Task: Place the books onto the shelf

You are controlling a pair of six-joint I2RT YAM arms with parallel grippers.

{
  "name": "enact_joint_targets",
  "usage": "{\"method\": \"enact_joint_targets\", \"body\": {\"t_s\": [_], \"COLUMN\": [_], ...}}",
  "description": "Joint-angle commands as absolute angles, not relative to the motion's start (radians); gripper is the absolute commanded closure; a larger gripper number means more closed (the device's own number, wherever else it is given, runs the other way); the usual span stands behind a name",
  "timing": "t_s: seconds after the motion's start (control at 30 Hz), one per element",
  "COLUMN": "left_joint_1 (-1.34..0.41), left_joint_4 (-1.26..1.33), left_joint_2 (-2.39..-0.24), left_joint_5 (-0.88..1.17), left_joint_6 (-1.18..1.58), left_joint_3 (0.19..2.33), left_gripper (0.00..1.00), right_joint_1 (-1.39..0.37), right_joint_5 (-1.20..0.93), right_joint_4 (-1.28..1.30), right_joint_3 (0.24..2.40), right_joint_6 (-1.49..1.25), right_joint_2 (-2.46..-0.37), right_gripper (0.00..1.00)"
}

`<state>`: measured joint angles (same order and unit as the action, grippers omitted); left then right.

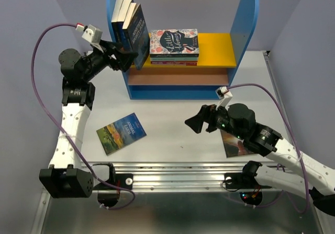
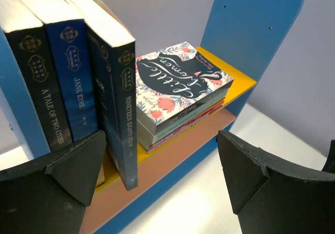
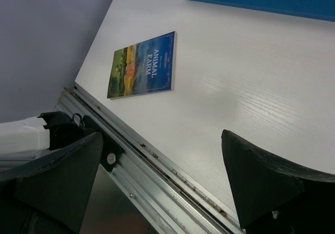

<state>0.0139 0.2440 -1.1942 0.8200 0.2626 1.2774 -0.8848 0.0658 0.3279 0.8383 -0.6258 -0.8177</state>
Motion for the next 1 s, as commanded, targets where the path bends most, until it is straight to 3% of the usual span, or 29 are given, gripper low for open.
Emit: {"method": "enact_joint_targets", "body": {"t_s": [0.0, 0.5, 0.8, 0.97], "left_joint_1": [-0.052, -0.149, -0.15, -0.152], "left_joint_4": [0.195, 0.048, 0.077, 0.035], "left_joint_2": [-1.189, -1.325, -1.117, -0.944], "left_joint_5": [0.73, 0.574, 0.563, 0.438], "left_joint_6": [0.215, 0.121, 0.115, 0.289], "left_joint_3": [1.279, 1.486, 1.321, 1.189], "left_gripper": [0.01, 0.01, 0.01, 0.01], "right_joint_1": [-0.887, -0.887, -0.887, -0.887], "right_joint_5": [0.054, 0.063, 0.031, 0.009], "right_joint_4": [0.278, 0.301, 0.29, 0.253], "right_joint_3": [0.835, 0.861, 0.856, 0.831], "right_joint_6": [-0.632, -0.629, -0.621, -0.621], "right_joint_2": [-0.788, -0.779, -0.81, -0.821], "right_gripper": [0.0, 0.0, 0.0, 0.0]}}
